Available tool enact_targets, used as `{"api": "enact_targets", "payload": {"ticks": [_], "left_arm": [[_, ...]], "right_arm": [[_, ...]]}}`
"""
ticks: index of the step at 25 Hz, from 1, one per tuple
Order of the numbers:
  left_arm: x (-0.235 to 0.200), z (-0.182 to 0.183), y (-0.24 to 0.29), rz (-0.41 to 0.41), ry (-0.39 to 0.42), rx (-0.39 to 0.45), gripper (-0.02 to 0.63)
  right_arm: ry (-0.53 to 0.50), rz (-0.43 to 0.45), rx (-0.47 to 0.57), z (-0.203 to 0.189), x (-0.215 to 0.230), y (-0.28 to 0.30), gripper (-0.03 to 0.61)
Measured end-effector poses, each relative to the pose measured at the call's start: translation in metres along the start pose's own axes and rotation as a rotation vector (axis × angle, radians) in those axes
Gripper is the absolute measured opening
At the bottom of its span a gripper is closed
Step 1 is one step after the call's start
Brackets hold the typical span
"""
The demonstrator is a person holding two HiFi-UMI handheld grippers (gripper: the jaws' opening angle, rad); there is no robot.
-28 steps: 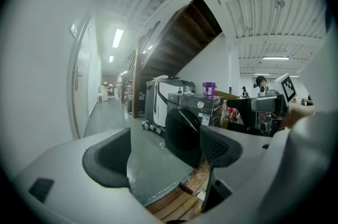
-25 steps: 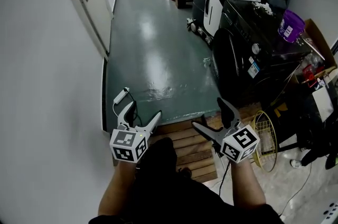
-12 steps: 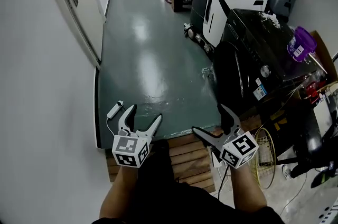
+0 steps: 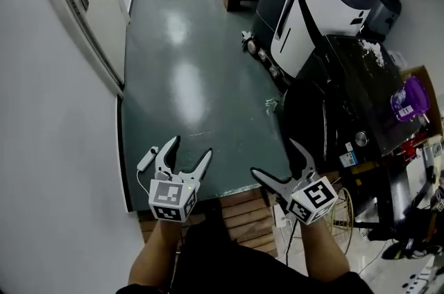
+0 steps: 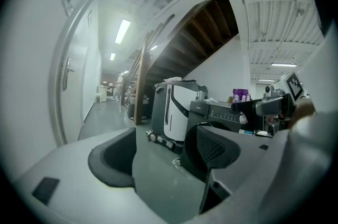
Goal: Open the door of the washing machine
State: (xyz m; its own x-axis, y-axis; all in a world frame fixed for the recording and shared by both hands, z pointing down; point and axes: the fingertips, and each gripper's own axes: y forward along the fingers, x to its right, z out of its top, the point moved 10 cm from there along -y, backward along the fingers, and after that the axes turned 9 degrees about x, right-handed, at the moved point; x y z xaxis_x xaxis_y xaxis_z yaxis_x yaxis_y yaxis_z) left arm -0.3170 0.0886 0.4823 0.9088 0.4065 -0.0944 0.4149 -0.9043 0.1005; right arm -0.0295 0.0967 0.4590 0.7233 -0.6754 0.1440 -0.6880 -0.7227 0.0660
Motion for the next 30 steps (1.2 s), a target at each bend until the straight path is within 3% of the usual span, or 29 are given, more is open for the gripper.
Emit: {"api": "enact_targets", "payload": {"ticks": [5, 18, 26, 30], "left_arm": [[-0.037, 0.038, 0.041, -0.037, 0.021, 0.019, 0.367], [-0.052, 0.075, 0.116, -0.128, 0.022, 0.027, 0.324], [-0.043, 0.077, 0.219, -0.204, 0.026, -0.023, 0.322], [-0.035, 0.094, 0.283, -0.236, 0.003, -0.062, 0.319]], "right_arm": [[-0.039, -0.052, 0.023, 0.036, 0.015, 0.039, 0.512], [-0.014, -0.163, 0.079, 0.073, 0.063, 0.07, 0.495], [0.015, -0.248, 0.1, 0.067, 0.146, 0.092, 0.471], [0.045, -0.246, 0.078, 0.081, 0.201, 0.115, 0.466]]}}
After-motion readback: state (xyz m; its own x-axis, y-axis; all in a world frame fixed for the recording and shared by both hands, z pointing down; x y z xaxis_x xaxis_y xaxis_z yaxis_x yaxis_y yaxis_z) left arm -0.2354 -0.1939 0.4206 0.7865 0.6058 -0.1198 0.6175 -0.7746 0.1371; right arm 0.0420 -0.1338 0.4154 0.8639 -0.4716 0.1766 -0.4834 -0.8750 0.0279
